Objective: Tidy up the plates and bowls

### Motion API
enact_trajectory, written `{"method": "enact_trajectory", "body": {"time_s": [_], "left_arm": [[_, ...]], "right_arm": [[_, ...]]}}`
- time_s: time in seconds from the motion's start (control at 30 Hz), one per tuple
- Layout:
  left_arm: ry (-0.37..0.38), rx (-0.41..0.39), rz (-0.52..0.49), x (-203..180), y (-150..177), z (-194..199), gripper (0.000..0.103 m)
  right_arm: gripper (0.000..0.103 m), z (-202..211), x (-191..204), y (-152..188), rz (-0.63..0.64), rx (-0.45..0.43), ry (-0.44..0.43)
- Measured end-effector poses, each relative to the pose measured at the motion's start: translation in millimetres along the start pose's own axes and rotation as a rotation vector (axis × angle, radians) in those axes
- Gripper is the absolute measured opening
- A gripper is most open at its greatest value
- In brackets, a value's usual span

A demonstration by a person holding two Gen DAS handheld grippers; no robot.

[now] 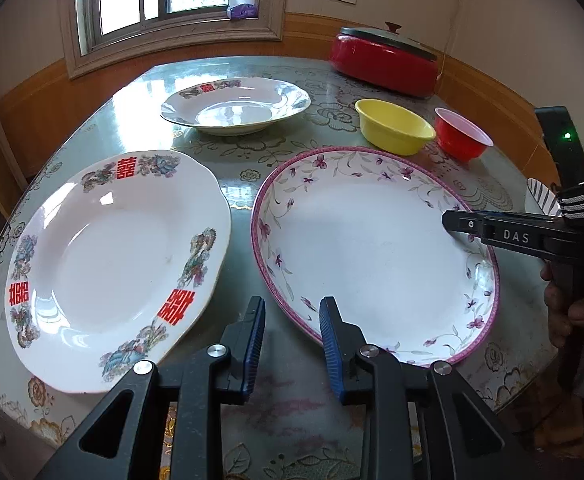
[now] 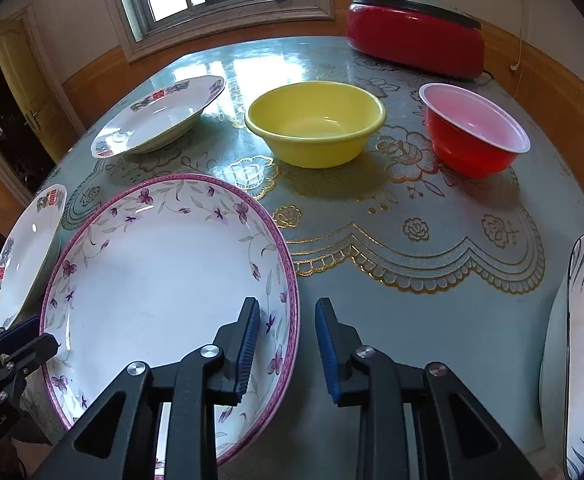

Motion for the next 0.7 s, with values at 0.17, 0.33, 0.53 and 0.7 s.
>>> {"method": "enact_trajectory", "body": {"time_s": [0.17, 0.33, 0.53, 0.7], "left_arm": [[0.033, -0.034, 0.02, 0.6, 4.8, 14.1, 0.028], [0.072, -0.07, 0.004, -2.1, 3.4, 29.6, 0.028], [0.112, -0.107, 0.019, 17.0, -15.3, 40.6, 0.028], [0.138, -0.129, 0.039, 53.2, -36.7, 42.0, 0.028]], "right_arm": [[0.029, 2.6, 2.1, -0.2, 0.006, -0.009, 0.022], [0.029, 17.1, 7.4, -8.0, 0.01, -0.076, 0.041], [0.029, 29.2, 29.4, -14.5, -0.002, -0.123, -0.065], [0.03, 26.3, 70.2, -12.9, -0.036, -0.079, -0.275]]}}
Point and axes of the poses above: each gripper's, at about its wrist camera, not at the fingertips, and z roughly against the way its jaws point, x to its left, y to its underside, the point moved 3 cm from there along -z, roughly the way its jaws point, and after that the axes turned 4 degrees about -x, right-handed, at the moved point
